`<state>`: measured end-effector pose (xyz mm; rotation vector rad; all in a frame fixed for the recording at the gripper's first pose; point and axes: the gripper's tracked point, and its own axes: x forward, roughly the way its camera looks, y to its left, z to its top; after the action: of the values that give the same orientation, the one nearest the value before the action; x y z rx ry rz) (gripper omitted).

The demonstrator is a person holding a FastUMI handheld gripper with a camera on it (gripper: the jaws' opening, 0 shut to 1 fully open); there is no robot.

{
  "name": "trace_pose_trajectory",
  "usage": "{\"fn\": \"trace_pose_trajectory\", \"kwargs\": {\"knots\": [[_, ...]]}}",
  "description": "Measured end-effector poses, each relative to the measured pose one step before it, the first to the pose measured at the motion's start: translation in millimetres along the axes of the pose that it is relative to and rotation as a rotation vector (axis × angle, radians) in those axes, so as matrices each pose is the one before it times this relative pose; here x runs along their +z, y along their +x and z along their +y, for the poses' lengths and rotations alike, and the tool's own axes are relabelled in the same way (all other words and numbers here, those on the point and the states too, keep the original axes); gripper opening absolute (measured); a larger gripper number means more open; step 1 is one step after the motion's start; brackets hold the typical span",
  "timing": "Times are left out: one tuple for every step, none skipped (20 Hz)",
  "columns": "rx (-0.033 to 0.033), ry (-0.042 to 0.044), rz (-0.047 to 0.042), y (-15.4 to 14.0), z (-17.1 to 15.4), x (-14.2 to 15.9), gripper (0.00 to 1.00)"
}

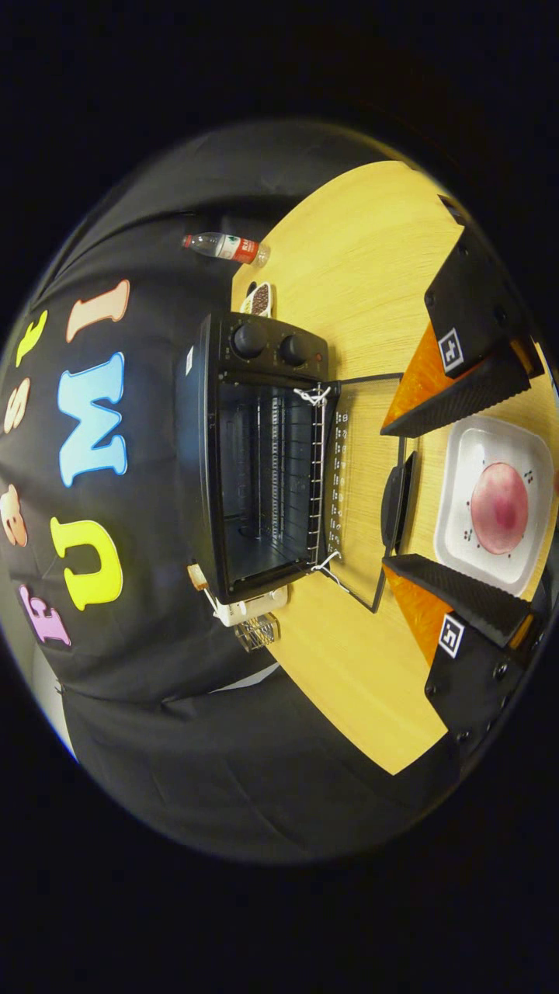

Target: Open the toaster oven, put the food inside, and close the toaster oven door.

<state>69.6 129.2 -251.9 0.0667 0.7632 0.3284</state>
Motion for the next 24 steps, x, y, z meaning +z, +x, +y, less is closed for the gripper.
{"fn": "trace_pose_trajectory", "kwargs": {"knots": [[0.00880, 0.01144, 0.01937, -3.53, -6.04, -0.66, 0.97], [0.00869, 0.01047, 0.02604, -2.17, -5.49, -4.77, 0.98], [0.00928, 0.01359, 0.02407, -3.38, -5.50, -3.16, 0.98], [0.02052, 0.01473, 0.03741, -0.92, -2.40, -6.59, 0.98], [0.02027, 0.01561, 0.03856, -1.69, -1.23, -7.07, 0.98], [0.01521, 0.01090, 0.03347, -0.95, -2.68, -6.30, 0.98], [0.00941, 0.00484, 0.02919, -0.79, -2.68, -5.82, 0.98], [-0.00316, -0.00330, 0.03180, 0.42, -5.91, -8.12, 0.98], [-0.00554, -0.00587, 0.03247, 0.81, -4.94, -5.66, 0.98], [0.00204, 0.00256, 0.03566, 2.30, -2.91, -8.51, 0.99], [0.00856, 0.01433, 0.04062, 1.87, -1.20, -7.80, 0.99], [0.00276, 0.01864, 0.04381, 2.44, -2.64, -8.92, 0.99], [0.00132, 0.01839, 0.04845, 4.05, -3.61, -7.24, 0.99], [-0.00196, 0.01985, 0.04180, 3.70, -2.98, -7.98, 0.99], [0.00426, 0.01813, 0.01973, 4.24, -1.12, -2.81, 0.97], [0.00725, 0.01390, 0.02057, 0.46, 0.92, -4.74, 0.96], [0.00544, 0.00840, 0.01885, 1.96, 0.01, -3.38, 0.95], [0.00255, 0.00390, 0.01690, 2.70, -0.26, -3.92, 0.94], [-0.00523, 0.00096, 0.01485, 1.46, -1.47, -1.50, 0.93], [-0.00558, -0.00256, 0.01735, 3.36, -0.60, -3.02, 0.85], [-0.00357, 0.00245, 0.00894, 1.62, -1.08, 0.48, 0.77], [-0.00851, 0.00656, 0.01281, 3.24, -0.63, -2.00, 0.69], [0.00496, 0.00606, 0.01944, 1.42, 1.31, -2.67, 0.60], [0.00625, 0.00421, 0.02280, 2.73, 2.73, -4.80, 0.52]]}}
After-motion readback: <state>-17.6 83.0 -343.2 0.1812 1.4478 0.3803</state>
